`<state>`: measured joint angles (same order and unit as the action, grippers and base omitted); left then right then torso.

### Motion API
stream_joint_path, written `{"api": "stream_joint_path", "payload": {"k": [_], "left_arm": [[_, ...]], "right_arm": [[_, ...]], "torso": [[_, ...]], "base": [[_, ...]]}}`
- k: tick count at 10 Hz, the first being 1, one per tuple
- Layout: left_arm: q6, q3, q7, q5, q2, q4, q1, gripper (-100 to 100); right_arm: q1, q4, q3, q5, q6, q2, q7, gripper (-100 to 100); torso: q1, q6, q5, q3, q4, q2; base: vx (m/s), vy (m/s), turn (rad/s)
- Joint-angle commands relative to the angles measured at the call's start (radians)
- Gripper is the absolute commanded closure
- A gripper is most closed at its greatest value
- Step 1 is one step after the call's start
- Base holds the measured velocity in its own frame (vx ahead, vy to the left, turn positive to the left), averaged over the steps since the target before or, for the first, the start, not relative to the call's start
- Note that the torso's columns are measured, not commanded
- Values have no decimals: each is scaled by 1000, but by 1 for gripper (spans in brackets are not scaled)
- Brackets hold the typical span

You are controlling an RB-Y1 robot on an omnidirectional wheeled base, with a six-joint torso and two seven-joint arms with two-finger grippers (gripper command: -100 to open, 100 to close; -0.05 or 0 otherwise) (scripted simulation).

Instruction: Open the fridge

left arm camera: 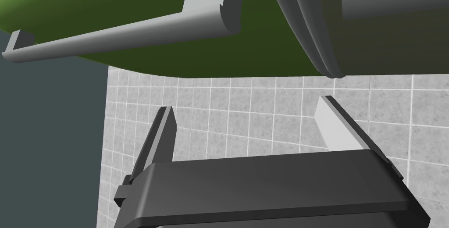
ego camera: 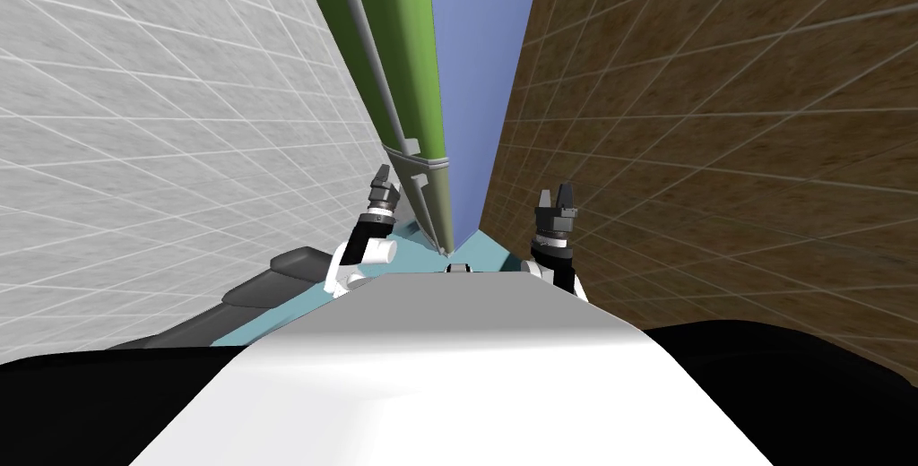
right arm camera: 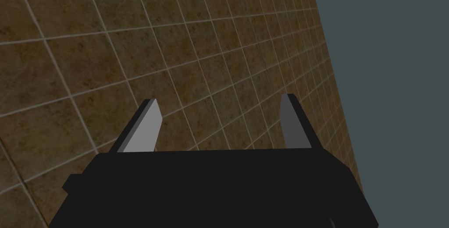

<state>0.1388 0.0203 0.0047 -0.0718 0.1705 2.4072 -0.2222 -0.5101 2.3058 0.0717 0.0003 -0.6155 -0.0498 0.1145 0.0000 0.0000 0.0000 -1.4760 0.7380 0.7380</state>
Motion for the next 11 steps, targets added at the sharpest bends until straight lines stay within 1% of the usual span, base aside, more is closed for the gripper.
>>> {"api": "stream_joint_path", "payload": {"k": [1, 2, 3, 4, 5, 6, 7, 8, 9, 10, 11], "left_arm": [[70, 9, -12, -1, 1, 9, 35, -100], [80, 9, -12, -1, 1, 9, 35, -100], [119, 16, -20, -2, 2, 13, 60, -100], [130, 16, -20, -2, 2, 13, 60, -100], [168, 23, -27, -2, 3, 16, 86, -100], [180, 23, -27, -2, 3, 16, 86, -100], [218, 30, -35, -3, 5, 17, 112, -100], [231, 30, -35, -3, 5, 17, 112, -100], [270, 37, -43, -4, 7, 18, 138, -100], [282, 37, -43, -4, 7, 18, 138, -100], [320, 44, -51, -4, 9, 18, 164, -100]], "right_arm": [[0, 0, 0, 0, 0, 0, 0, 0], [0, 0, 0, 0, 0, 0, 0, 0], [0, 0, 0, 0, 0, 0, 0, 0], [0, 0, 0, 0, 0, 0, 0, 0], [0, 0, 0, 0, 0, 0, 0, 0], [0, 0, 0, 0, 0, 0, 0, 0], [0, 0, 0, 0, 0, 0, 0, 0], [0, 0, 0, 0, 0, 0, 0, 0], [0, 0, 0, 0, 0, 0, 0, 0], [0, 0, 0, 0, 0, 0, 0, 0], [0, 0, 0, 0, 0, 0, 0, 0]], "torso": [[0, 0, 0, 0, 0, 0], [0, 0, 0, 0, 0, 0], [0, 0, 0, 0, 0, 0], [0, 0, 0, 0, 0, 0], [0, 0, 0, 0, 0, 0], [-1, 0, 0, 0, 0, 0], [0, 0, 0, 0, 0, 0], [0, 0, 0, 0, 0, 0], [1, 0, 0, 0, 0, 0], [0, 0, 0, 0, 0, 0], [0, 0, 0, 0, 0, 0]], "base": [[21, -23, 0], [19, -23, 0], [21, -21, 1], [20, -21, -1], [21, -33, 1], [20, -26, 1], [23, -24, 0], [18, -19, 0], [18, -26, 0], [19, -23, 0], [28, -24, 1]]}}
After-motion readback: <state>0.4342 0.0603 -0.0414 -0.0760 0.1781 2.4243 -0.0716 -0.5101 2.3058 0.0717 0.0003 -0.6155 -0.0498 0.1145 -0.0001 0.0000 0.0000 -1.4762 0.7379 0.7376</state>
